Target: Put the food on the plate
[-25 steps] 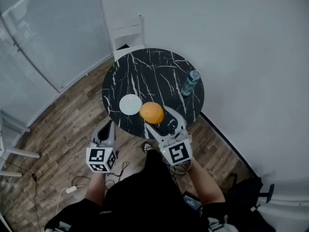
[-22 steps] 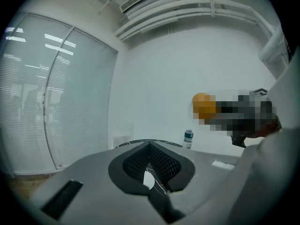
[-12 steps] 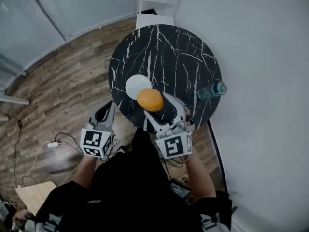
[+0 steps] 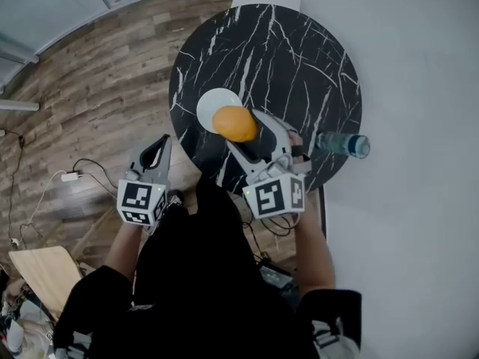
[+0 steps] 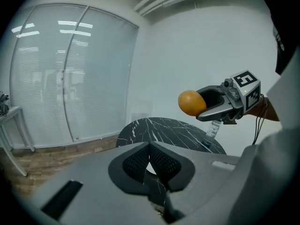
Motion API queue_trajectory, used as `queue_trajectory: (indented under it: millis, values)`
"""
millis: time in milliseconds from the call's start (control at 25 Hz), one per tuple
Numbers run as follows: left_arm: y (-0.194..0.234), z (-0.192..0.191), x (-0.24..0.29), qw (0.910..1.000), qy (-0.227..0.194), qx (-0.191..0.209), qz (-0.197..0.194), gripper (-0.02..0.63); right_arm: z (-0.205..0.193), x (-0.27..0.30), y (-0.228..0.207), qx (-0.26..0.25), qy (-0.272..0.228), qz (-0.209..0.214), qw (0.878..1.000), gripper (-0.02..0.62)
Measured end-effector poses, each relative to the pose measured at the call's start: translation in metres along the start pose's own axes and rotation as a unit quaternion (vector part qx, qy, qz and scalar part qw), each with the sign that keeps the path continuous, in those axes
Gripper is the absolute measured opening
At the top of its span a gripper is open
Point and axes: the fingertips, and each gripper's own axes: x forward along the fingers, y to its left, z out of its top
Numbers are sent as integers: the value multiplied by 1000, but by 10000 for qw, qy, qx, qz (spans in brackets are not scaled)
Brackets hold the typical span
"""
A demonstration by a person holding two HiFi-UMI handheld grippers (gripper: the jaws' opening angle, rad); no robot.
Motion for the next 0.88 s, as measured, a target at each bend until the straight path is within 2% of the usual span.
queue_trajectory:
  millis: [160, 360, 600, 760, 880]
  values:
    - [4, -15, 17, 9997, 140, -164, 141, 0, -21, 24, 3, -415, 304, 487, 9975, 304]
    - [4, -34, 36, 9982, 321, -406, 317, 0, -50, 55, 8, -1001, 769, 983, 9871, 304]
    - [14, -53, 61, 9952, 525, -628, 540, 0, -81, 97, 17, -1631, 1115, 1602, 9671, 304]
    - [19, -66, 67, 9928, 707, -697, 673, 0, -98, 120, 26, -2047, 1317, 1989, 9493, 304]
    - [24, -74, 71, 9910, 840, -729, 739, 0, -109, 132, 33, -2032, 1413, 2273, 9418, 304]
